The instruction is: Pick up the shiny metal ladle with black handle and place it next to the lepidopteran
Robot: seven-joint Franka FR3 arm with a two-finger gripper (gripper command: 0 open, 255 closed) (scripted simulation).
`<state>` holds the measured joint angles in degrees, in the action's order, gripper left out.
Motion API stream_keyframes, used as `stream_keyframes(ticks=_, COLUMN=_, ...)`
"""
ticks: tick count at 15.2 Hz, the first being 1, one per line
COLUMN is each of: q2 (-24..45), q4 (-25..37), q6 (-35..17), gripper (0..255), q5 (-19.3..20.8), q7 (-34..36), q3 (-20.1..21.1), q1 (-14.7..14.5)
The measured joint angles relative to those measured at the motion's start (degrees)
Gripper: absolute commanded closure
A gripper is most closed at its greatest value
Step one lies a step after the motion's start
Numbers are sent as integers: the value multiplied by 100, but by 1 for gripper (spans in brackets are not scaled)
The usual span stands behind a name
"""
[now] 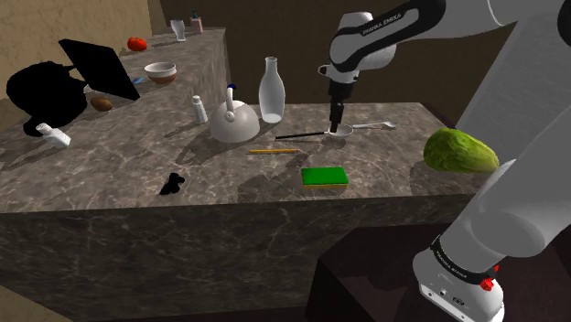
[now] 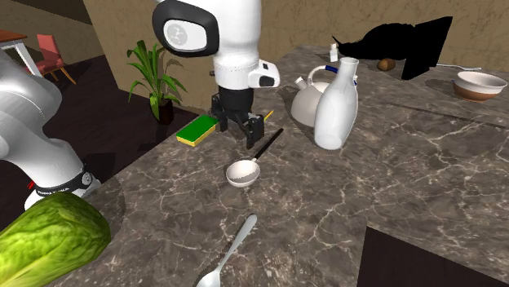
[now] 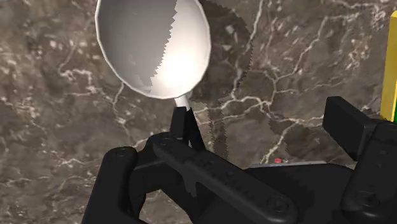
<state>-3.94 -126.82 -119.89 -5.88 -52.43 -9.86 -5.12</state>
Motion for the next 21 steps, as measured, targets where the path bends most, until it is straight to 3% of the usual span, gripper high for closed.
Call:
stream_keyframes(ticks=6, q2=1182, q4=967, q6=-286, gripper=0, q5=-521, q7=-1222, q3=62, q1=-31)
stream_keyframes(ticks=13, q2=1527, q4=873, q6=-725, gripper=0, q5=-670, q7=-1412, q3=120, q1=-40)
stream_keyframes(ticks=20, q2=1572, q4=859, q6=-787, gripper=0, q5=-687, q7=-1415, q3=130, q1=-47)
stream_keyframes(ticks=21, q2=1572, q4=859, q6=-787, gripper=255, q5=-687, q7=-1415, q3=130, q1=-47)
